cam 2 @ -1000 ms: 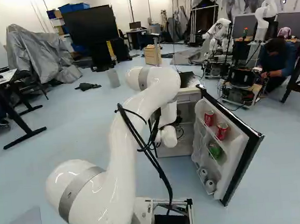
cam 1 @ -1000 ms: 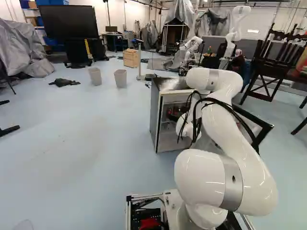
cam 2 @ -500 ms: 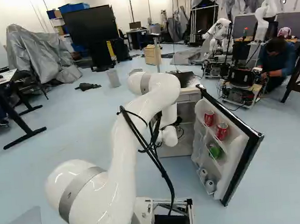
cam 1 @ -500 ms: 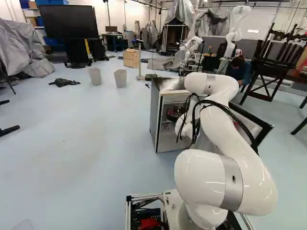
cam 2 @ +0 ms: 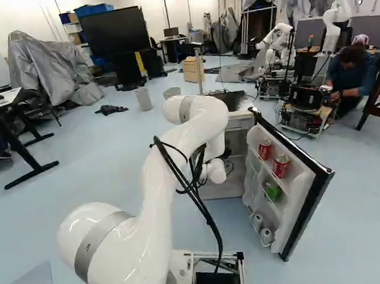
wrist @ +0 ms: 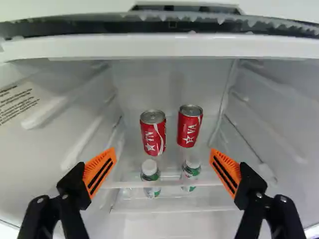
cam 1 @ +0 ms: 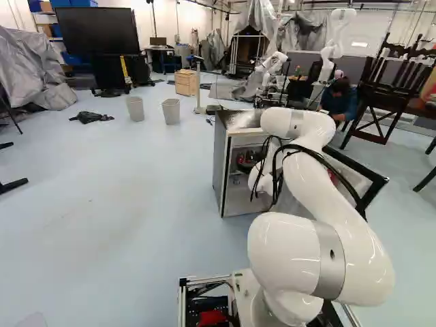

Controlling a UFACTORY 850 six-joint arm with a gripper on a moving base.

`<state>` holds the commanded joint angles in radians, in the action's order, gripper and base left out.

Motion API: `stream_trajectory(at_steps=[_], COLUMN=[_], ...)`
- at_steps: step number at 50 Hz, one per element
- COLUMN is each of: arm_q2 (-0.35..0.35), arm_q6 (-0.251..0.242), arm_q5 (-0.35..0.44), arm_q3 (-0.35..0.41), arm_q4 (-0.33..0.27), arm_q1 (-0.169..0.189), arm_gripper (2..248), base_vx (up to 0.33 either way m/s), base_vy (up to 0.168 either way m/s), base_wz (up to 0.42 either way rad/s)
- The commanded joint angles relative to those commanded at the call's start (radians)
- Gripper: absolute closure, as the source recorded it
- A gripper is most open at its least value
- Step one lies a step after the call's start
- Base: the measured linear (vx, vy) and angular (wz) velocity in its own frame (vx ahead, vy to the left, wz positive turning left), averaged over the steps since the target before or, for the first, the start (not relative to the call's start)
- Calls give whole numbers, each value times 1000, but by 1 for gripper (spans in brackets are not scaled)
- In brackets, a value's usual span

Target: Grab a drink from the fridge

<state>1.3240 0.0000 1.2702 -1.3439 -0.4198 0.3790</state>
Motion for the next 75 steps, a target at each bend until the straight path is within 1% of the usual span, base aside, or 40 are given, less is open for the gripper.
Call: stream_trajectory(at_steps=[28, 58, 66, 75], arm_q2=[59, 131, 151, 173], arm_q6=[0, 0, 0, 0], arm_q5=[-69, -140, -157, -175], arm_q3=[-110, -244, -281, -320], arm_q4=[0, 0, 12, 39], arm_q1=[10, 13, 11, 8], arm_gripper=[3, 3, 3, 3], base_vx=[0, 0, 0, 0], base_vy=[0, 0, 0, 0], base_wz=[0, 0, 0, 0])
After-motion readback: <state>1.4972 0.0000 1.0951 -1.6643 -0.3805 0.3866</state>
